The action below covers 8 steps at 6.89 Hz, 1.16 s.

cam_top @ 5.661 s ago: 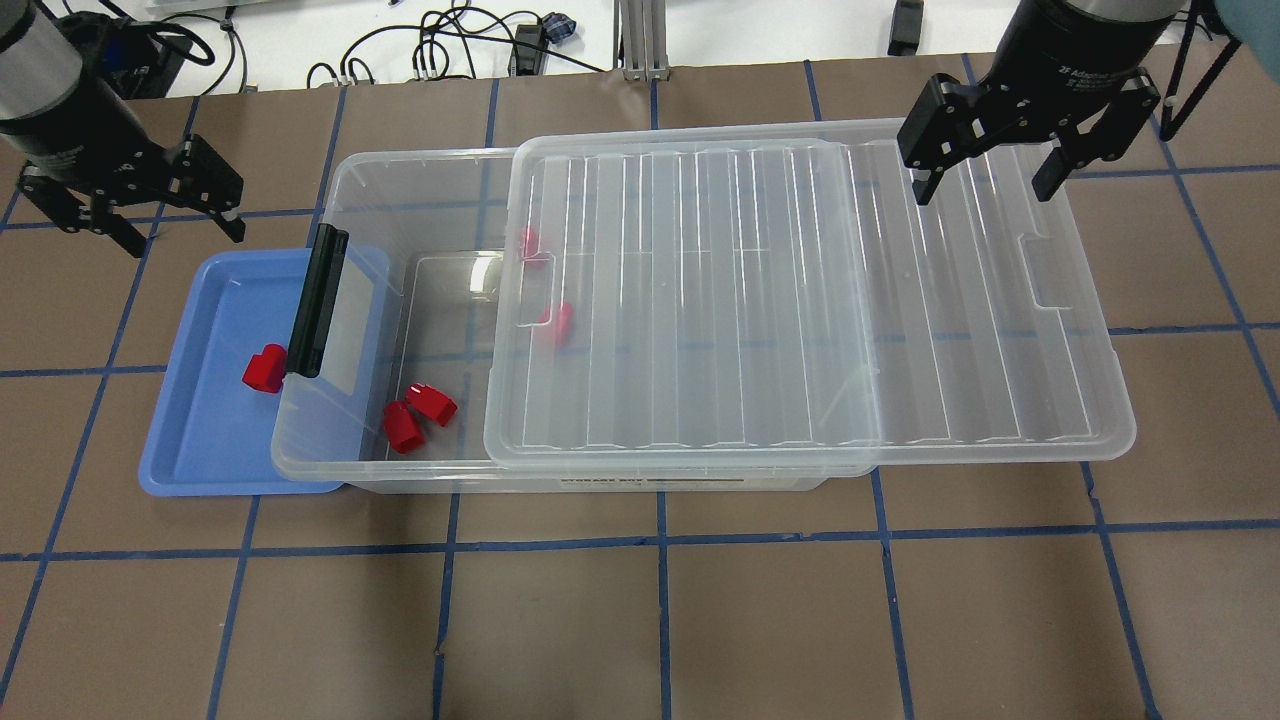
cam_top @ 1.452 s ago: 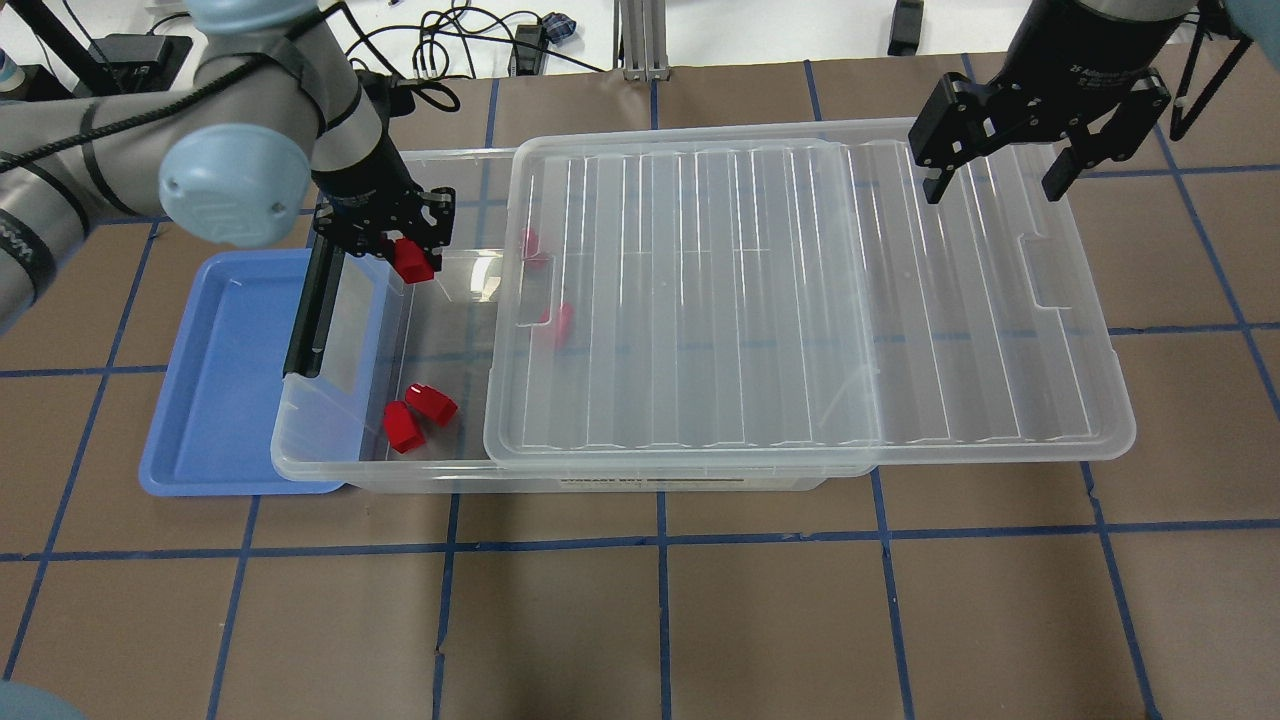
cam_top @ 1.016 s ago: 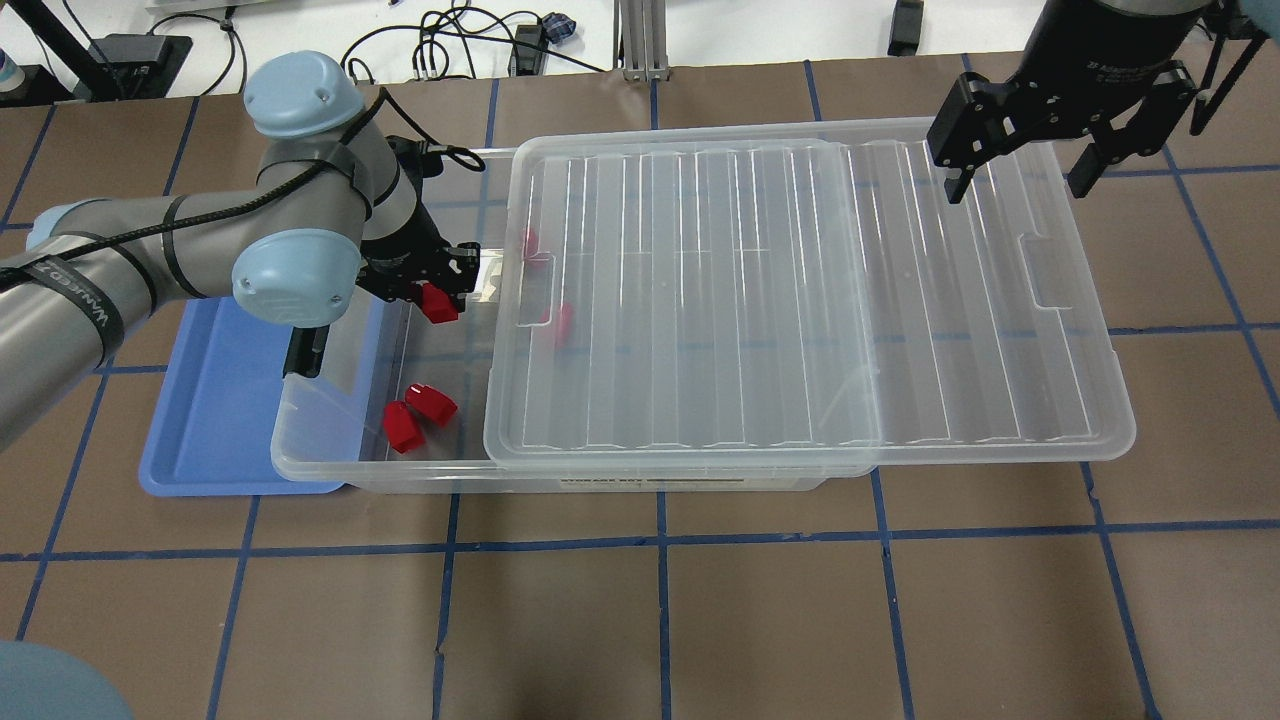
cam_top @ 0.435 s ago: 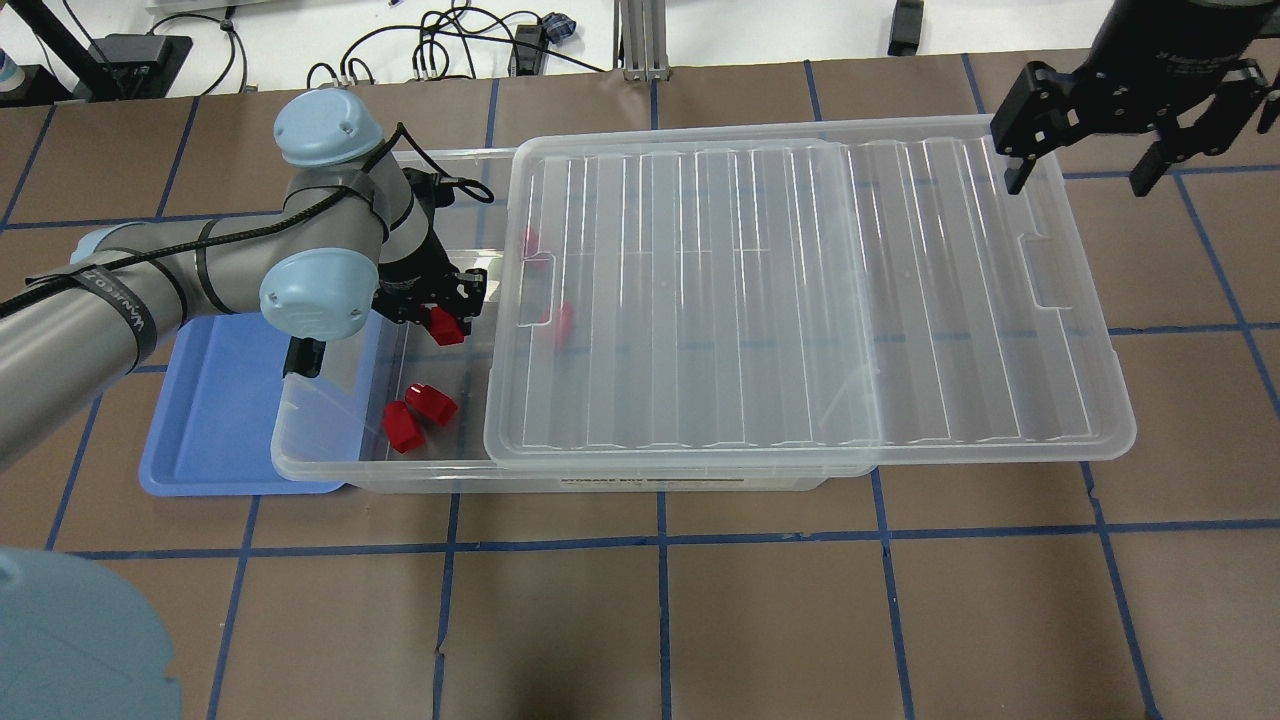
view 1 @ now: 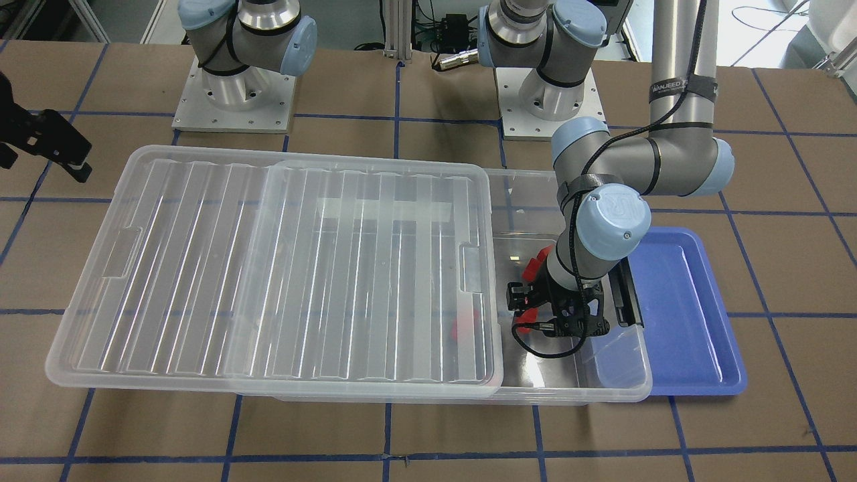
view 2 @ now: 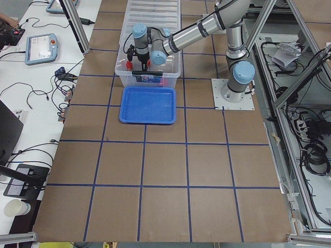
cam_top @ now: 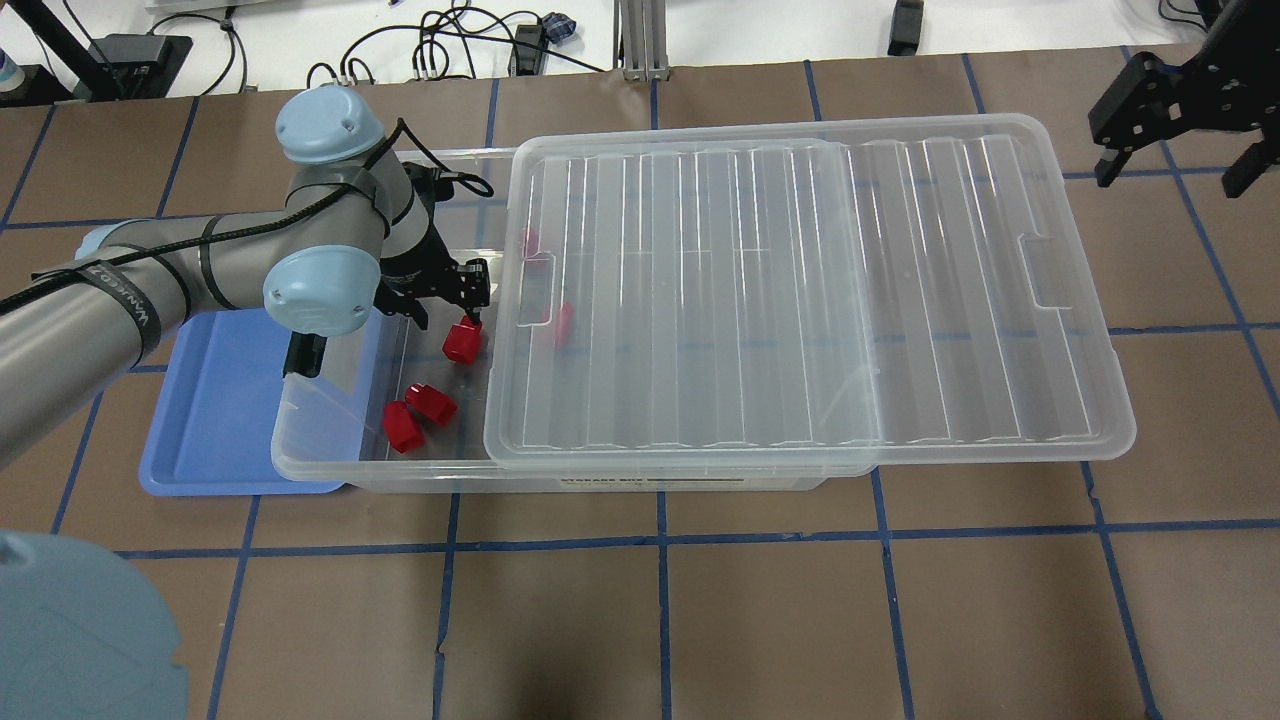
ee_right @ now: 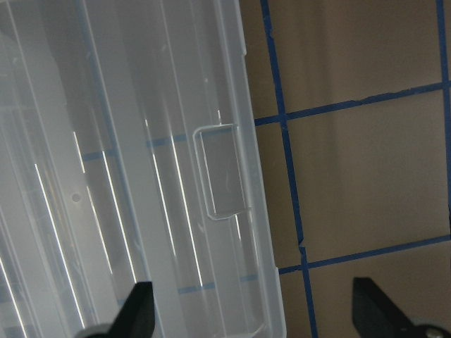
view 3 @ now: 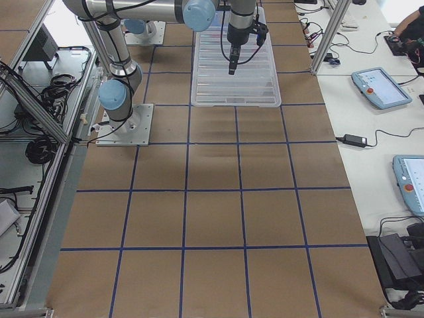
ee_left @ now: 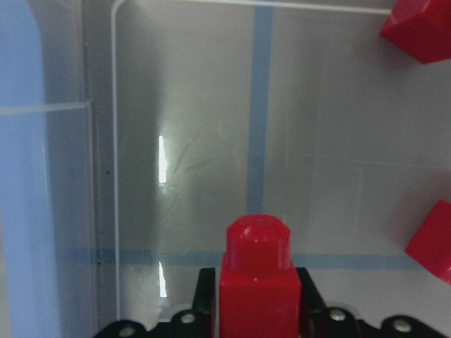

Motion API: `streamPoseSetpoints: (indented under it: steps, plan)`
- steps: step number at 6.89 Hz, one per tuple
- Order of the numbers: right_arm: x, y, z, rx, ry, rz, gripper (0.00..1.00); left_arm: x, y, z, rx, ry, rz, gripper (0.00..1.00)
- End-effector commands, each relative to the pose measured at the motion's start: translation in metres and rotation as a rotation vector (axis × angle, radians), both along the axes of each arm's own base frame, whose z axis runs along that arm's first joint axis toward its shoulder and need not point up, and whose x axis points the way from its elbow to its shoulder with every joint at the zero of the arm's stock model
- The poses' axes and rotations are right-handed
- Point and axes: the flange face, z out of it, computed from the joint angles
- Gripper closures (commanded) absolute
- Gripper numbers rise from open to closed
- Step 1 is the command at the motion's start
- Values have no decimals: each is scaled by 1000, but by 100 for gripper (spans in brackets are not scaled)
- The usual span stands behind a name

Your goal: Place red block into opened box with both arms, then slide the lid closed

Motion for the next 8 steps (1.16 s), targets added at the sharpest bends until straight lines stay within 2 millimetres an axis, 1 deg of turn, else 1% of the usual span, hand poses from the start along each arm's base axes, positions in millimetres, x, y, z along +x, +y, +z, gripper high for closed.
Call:
streamPoseSetpoints:
  steps: [1, 2, 3, 4, 5, 6, 7, 8]
  plan:
    - [-60, -5, -27, -12, 6, 57, 0, 0, -6, 41, -46, -2, 2, 0]
    - [-85, 4, -50, -7, 0, 56, 0, 2, -6, 64, -16, 1, 4, 0]
    - [-87, 8, -70, -20, 6, 97, 0, 2, -5, 87, 9, -1, 5, 0]
    - [-85, 9, -95, -40, 17, 103, 0, 1, -1, 117, 25, -3, 4, 0]
    - [-85, 12, -122, -47, 20, 100, 0, -8, 5, 148, 36, -5, 7, 0]
    - [-83, 16, -137, -36, 13, 100, 0, -13, 18, 188, 48, -7, 5, 0]
    - [-82, 17, -141, -32, 4, 99, 0, -16, 29, 224, 29, -7, 4, 0]
    - [-78, 18, -143, -29, 0, 102, 0, -17, 48, 249, 7, -7, -1, 0]
